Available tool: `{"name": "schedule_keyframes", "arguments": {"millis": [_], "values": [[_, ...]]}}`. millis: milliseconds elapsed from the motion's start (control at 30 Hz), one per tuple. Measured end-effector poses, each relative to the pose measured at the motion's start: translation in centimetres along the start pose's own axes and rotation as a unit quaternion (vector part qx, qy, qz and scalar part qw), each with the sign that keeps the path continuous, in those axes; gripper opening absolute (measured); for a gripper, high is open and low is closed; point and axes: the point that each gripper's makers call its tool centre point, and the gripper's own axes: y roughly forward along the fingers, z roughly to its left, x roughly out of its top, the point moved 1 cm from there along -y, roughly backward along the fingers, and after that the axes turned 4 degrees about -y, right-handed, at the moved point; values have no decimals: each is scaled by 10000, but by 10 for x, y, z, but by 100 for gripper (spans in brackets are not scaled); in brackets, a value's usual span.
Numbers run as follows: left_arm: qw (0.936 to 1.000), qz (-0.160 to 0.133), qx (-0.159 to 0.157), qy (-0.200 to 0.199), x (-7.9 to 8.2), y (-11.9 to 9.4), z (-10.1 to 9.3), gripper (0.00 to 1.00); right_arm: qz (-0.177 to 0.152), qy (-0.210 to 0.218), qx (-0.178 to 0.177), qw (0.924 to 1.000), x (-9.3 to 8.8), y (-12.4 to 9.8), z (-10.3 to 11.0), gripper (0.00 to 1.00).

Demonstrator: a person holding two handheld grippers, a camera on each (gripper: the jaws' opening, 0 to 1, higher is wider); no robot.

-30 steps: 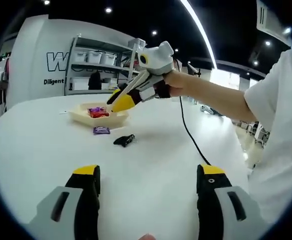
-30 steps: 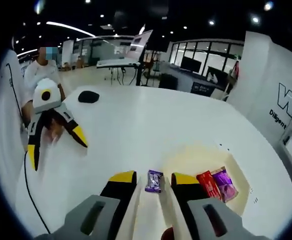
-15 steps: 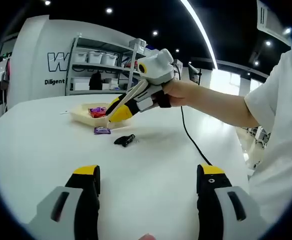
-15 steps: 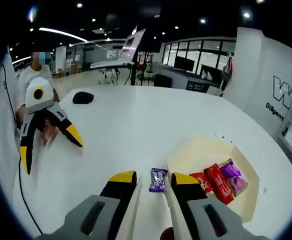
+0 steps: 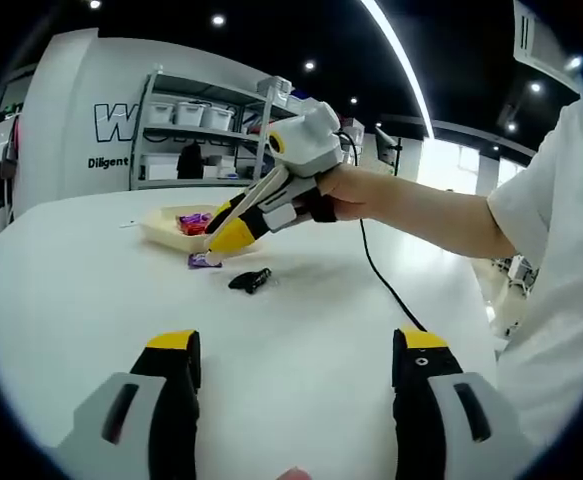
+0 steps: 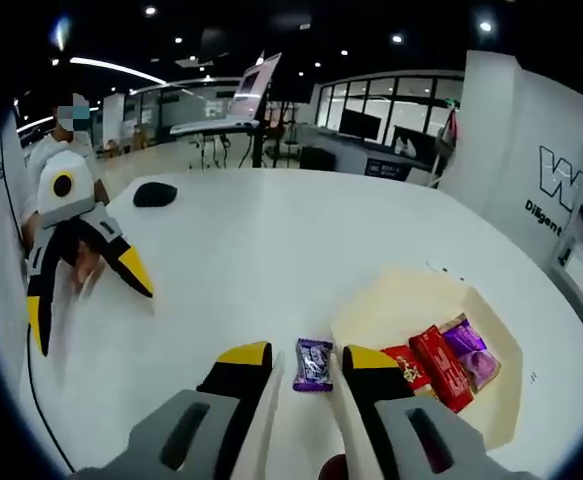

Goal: Place the target food into the container with the food tongs after gripping and lifting it, then release it inside without dropping or visibly crushing the food.

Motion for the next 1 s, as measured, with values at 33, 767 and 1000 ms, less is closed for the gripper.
{"name": "schedule_keyframes", "arguments": {"millis": [33, 767, 1000], "values": [[10000, -1, -4, -1, 0, 0, 0, 77, -24, -4, -8, 10000, 2, 0, 1, 22], [10000, 6, -23, -31, -2, 0, 2, 75, 248, 153, -574, 9979, 0, 3, 6, 22], [10000, -4, -24, -30, -2, -1, 2, 75, 292, 373, -710, 9964, -3, 4, 8, 22]]}}
